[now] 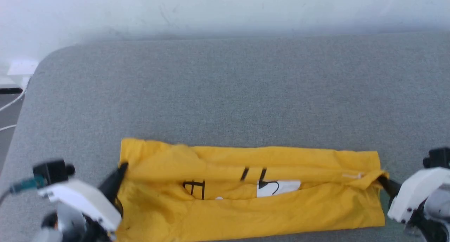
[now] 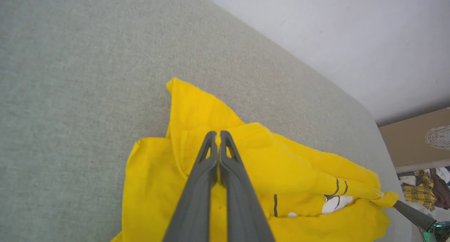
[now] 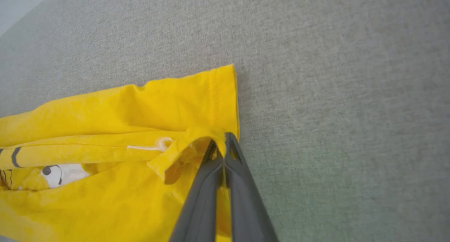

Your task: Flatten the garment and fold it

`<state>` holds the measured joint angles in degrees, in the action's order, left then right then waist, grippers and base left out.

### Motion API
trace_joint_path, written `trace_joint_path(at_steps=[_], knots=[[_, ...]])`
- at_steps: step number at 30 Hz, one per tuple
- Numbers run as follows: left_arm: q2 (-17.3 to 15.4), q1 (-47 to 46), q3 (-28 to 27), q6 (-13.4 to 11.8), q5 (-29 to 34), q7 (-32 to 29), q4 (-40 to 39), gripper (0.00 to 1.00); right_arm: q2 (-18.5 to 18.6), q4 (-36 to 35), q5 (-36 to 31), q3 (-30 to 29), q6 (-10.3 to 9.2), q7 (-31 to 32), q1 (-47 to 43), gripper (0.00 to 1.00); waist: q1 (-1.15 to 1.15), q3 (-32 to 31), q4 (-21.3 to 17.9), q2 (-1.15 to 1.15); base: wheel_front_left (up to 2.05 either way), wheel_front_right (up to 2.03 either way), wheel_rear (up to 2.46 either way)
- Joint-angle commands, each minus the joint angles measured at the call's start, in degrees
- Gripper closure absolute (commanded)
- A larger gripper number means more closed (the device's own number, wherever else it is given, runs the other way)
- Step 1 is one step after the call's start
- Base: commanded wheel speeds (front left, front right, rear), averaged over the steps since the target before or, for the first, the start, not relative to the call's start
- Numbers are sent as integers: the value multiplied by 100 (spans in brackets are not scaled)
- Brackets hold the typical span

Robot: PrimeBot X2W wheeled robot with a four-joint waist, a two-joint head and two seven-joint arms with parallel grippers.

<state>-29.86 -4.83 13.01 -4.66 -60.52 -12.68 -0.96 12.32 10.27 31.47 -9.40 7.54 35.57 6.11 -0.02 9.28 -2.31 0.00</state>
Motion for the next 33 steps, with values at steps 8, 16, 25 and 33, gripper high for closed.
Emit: trace_joint_path(at_steps=[8, 16, 25, 33], knots=[[457, 1173, 57, -328, -254, 266, -154, 3, -206, 147, -402, -24, -5, -592, -613, 0, 2, -187, 17, 0, 0, 0, 0], [673, 1233, 61, -746, 611, 1361, 45, 0, -275, -668, -888, 181, -5, -1266, -969, 0, 2, -387, -7, 0, 0, 0, 0], [732, 932, 0, -968, 1887, 2656, -86, 0, 26, -1113, -748, -272, -5, -362, -845, 0, 2, -471, 178, 0, 0, 0, 0], [1091, 666, -200, -785, 3124, 2765, -292, 0, 391, -473, -543, -211, -5, 683, -391, 0, 2, -316, 490, 0, 0, 0, 0]])
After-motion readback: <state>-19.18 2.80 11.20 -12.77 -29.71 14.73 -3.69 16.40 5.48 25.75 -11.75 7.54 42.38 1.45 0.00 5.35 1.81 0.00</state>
